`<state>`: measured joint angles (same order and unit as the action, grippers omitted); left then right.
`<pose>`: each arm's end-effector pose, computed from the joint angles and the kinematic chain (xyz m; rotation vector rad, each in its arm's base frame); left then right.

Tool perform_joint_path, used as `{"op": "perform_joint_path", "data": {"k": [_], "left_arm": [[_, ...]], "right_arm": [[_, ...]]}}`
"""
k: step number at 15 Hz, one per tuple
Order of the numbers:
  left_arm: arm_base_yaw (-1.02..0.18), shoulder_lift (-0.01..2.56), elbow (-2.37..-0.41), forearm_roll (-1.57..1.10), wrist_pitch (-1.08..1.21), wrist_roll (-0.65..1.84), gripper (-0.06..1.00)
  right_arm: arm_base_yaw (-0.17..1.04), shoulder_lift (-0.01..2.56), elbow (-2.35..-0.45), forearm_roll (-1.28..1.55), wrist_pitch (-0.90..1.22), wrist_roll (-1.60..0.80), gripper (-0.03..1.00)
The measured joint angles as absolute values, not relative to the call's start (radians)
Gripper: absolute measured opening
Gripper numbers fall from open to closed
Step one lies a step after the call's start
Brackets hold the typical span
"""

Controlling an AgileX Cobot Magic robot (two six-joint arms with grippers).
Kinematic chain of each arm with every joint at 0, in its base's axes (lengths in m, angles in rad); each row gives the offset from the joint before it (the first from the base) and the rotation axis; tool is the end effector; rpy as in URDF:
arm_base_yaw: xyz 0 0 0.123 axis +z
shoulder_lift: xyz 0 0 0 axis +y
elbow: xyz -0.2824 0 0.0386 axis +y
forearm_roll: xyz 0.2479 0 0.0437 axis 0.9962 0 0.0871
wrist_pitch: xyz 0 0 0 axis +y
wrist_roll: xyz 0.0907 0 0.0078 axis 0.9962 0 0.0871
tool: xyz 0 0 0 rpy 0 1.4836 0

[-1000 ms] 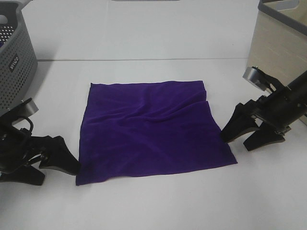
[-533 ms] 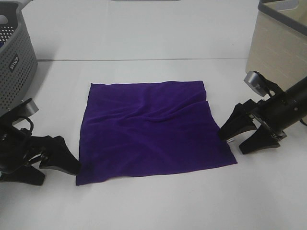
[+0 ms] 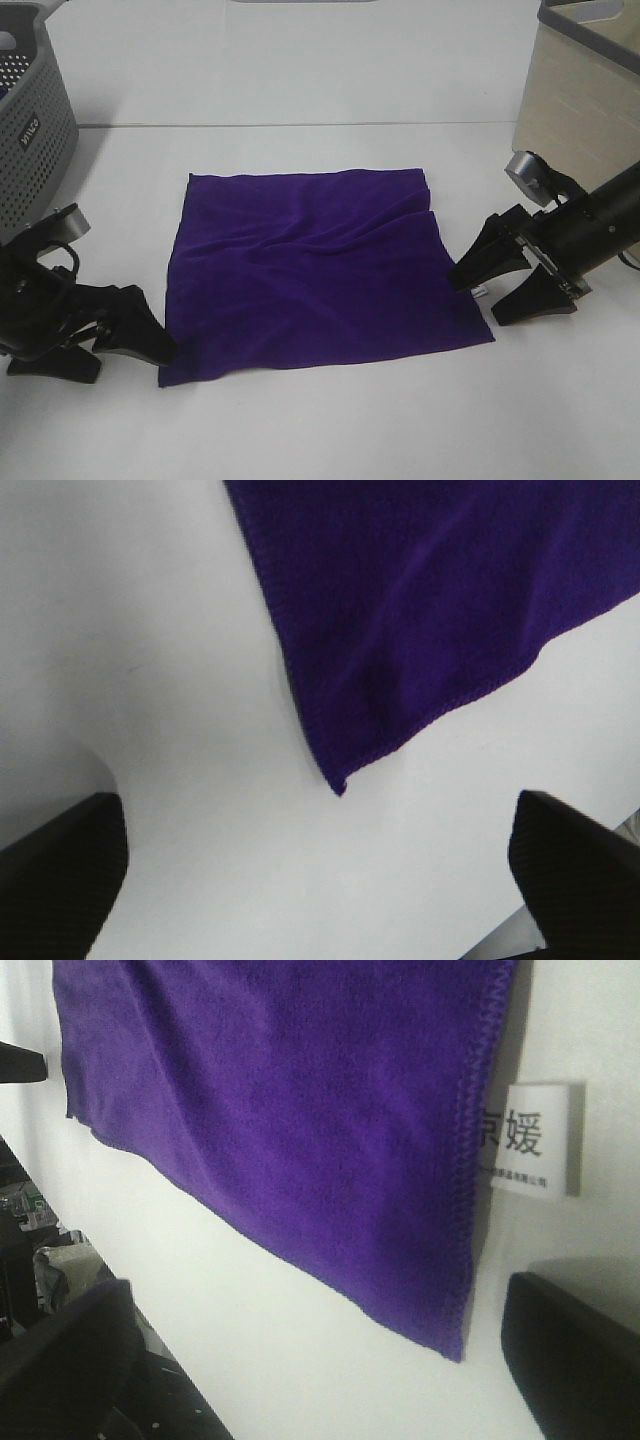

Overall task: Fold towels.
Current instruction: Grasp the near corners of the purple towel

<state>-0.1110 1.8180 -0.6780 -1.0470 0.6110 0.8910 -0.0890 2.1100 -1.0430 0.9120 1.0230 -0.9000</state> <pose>0.2573 -0.0743 0.1027 0.1361 2.9032 -0.7930 0.3271 0.0326 0.0837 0.2051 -2.8754 -1.1528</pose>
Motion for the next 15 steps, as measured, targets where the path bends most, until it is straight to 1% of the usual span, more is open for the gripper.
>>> {"op": "perform_joint_path", "data": {"k": [3, 6, 7, 8, 9, 10, 11, 12, 14, 15], "left_arm": [[-0.169, 1.849, -0.726, -1.046, 0.588, 0.829, 0.94], [-0.238, 1.937, -0.843, -1.040, 0.652, 0.765, 0.91], [-0.300, 2.017, -0.962, -0.996, 0.724, 0.682, 0.90], [-0.326, 2.054, -1.026, -0.957, 0.762, 0.630, 0.89], [-0.351, 2.091, -1.094, -0.908, 0.794, 0.560, 0.87], [-0.372, 2.123, -1.152, -0.862, 0.810, 0.497, 0.80], [-0.383, 2.137, -1.178, -0.840, 0.814, 0.467, 0.74], [-0.401, 2.158, -1.215, -0.801, 0.820, 0.423, 0.60], [-0.415, 2.185, -1.258, -0.734, 0.826, 0.394, 0.24], [-0.415, 2.189, -1.262, -0.719, 0.826, 0.392, 0.09]], "right_arm": [[-0.088, 2.110, -1.043, 0.910, 1.008, -0.841, 0.96], [-0.061, 2.107, -1.044, 0.900, 0.975, -0.764, 0.92], [0.028, 2.104, -1.050, 0.866, 0.921, -0.730, 0.83], [0.093, 2.100, -1.053, 0.838, 0.880, -0.701, 0.77], [0.148, 2.093, -1.054, 0.794, 0.828, -0.671, 0.69], [0.194, 2.090, -1.058, 0.751, 0.777, -0.643, 0.64], [0.215, 2.090, -1.063, 0.726, 0.760, -0.631, 0.53], [0.240, 2.090, -1.073, 0.682, 0.735, -0.608, 0.41], [0.248, 2.095, -1.084, 0.628, 0.717, -0.579, 0.11], [0.248, 2.097, -1.092, 0.617, 0.725, -0.576, 0.02]]}}
